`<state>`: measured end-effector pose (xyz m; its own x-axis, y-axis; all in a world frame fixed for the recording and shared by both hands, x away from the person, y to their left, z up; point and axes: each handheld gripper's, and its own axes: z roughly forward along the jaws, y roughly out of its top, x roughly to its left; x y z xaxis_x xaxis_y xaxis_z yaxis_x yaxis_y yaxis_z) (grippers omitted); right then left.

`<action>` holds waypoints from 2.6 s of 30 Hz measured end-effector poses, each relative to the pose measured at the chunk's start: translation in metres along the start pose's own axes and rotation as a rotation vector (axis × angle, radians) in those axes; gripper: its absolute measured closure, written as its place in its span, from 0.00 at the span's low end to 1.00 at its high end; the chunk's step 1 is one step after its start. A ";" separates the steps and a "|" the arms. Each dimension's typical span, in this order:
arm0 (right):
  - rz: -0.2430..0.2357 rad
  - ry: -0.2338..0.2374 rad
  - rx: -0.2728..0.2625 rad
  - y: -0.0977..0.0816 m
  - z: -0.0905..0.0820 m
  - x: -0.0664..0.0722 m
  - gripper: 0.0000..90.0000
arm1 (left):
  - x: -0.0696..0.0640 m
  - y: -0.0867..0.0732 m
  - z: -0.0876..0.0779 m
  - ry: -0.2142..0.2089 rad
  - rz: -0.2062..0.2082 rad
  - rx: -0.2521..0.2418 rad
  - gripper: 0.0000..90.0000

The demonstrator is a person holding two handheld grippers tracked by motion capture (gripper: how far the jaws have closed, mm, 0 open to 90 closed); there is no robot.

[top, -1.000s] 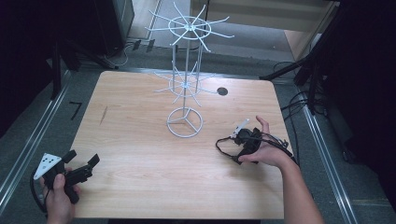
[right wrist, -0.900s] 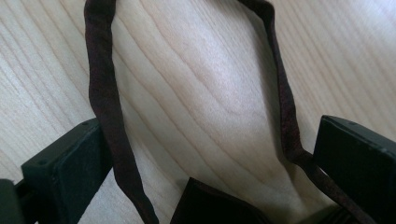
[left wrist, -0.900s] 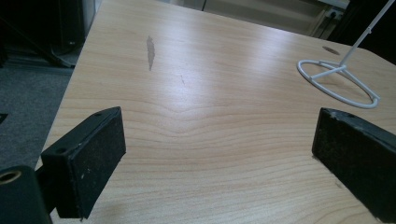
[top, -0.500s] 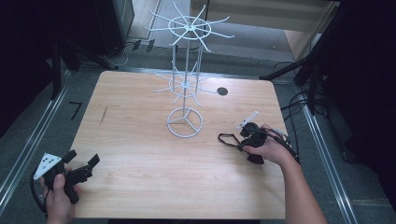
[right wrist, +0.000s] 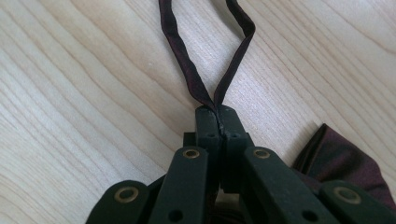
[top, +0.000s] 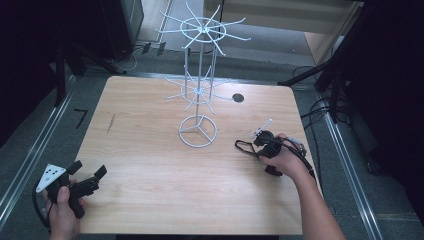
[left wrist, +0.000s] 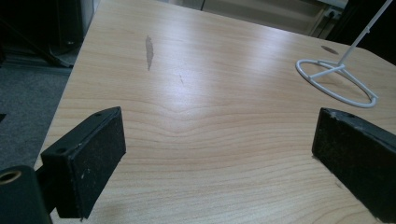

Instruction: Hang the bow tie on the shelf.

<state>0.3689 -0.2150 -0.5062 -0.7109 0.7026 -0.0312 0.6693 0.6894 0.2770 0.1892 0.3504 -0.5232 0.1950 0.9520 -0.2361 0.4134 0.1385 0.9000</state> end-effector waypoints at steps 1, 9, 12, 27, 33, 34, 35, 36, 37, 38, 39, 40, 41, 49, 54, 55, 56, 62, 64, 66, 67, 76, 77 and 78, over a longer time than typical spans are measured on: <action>0.013 0.004 -0.004 0.000 0.000 -0.001 1.00 | 0.000 0.000 0.000 0.000 0.000 -0.001 0.04; 0.099 0.028 -0.068 -0.007 0.001 -0.005 1.00 | 0.000 0.000 0.000 -0.001 0.000 0.003 0.04; 0.106 0.017 -0.104 -0.010 0.001 -0.002 1.00 | 0.000 0.000 0.000 -0.002 0.001 0.002 0.04; 0.238 0.014 -0.493 -0.025 -0.031 0.006 1.00 | 0.000 0.000 0.000 0.002 0.001 0.003 0.04; 0.284 0.033 -0.637 -0.032 -0.044 0.007 1.00 | -0.001 0.000 0.000 0.007 0.002 0.004 0.05; 0.283 0.031 -0.653 -0.032 -0.045 0.008 1.00 | -0.001 0.000 0.000 0.009 0.002 0.005 0.05; 0.279 0.029 -0.665 -0.032 -0.046 0.008 1.00 | -0.001 0.000 0.000 0.007 0.001 0.005 0.05; 0.277 0.027 -0.677 -0.033 -0.048 0.010 1.00 | -0.001 0.000 0.000 0.007 0.001 0.005 0.05; 0.275 0.017 -0.695 -0.033 -0.049 0.011 1.00 | -0.001 0.000 0.000 0.008 0.001 0.005 0.05; 0.278 0.018 -0.705 -0.033 -0.050 0.011 1.00 | -0.001 0.000 0.000 0.009 0.002 0.005 0.05; 0.281 0.019 -0.718 -0.033 -0.051 0.012 1.00 | -0.001 0.000 0.000 0.008 0.001 0.005 0.05; 0.284 0.016 -0.730 -0.033 -0.053 0.013 1.00 | -0.001 0.000 0.000 0.009 0.001 0.004 0.05; 0.286 0.013 -0.742 -0.032 -0.054 0.014 1.00 | -0.001 0.000 0.000 0.009 0.002 0.005 0.05; 0.304 0.019 -0.839 -0.031 -0.066 0.019 1.00 | -0.001 0.000 0.000 0.008 0.001 0.003 0.05; 0.301 0.016 -0.888 -0.028 -0.073 0.026 1.00 | -0.001 0.000 0.000 0.007 0.002 0.003 0.05; 0.297 0.013 -0.897 -0.027 -0.074 0.027 1.00 | -0.001 0.000 0.000 0.007 0.002 0.003 0.05; 0.294 0.014 -0.904 -0.026 -0.075 0.028 1.00 | -0.001 0.000 0.000 0.008 0.002 0.004 0.05; 0.272 0.007 -0.946 -0.020 -0.082 0.037 1.00 | -0.001 0.000 0.000 0.007 0.002 0.002 0.05; 0.268 0.004 -0.965 -0.019 -0.084 0.039 1.00 | -0.001 0.000 0.000 0.007 0.002 0.004 0.05; 0.278 0.014 -0.982 -0.017 -0.085 0.040 1.00 | -0.001 0.000 0.000 0.006 0.002 0.001 0.05; 0.280 0.015 -0.989 -0.016 -0.086 0.041 1.00 | -0.001 0.000 0.000 0.006 0.002 0.003 0.05; 0.277 0.025 -1.031 -0.006 -0.089 0.047 1.00 | -0.001 0.000 0.000 0.005 0.004 0.002 0.05; 0.272 0.025 -1.034 -0.004 -0.090 0.048 1.00 | -0.001 0.000 0.000 0.005 0.004 0.002 0.05; 0.270 0.024 -1.034 -0.003 -0.090 0.049 1.00 | -0.001 0.000 0.000 0.005 0.004 0.001 0.05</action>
<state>0.3129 -0.1985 -0.4221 -0.5781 0.7982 0.1692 0.3049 0.0190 0.9522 0.1890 0.3493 -0.5232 0.1923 0.9538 -0.2309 0.4136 0.1346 0.9005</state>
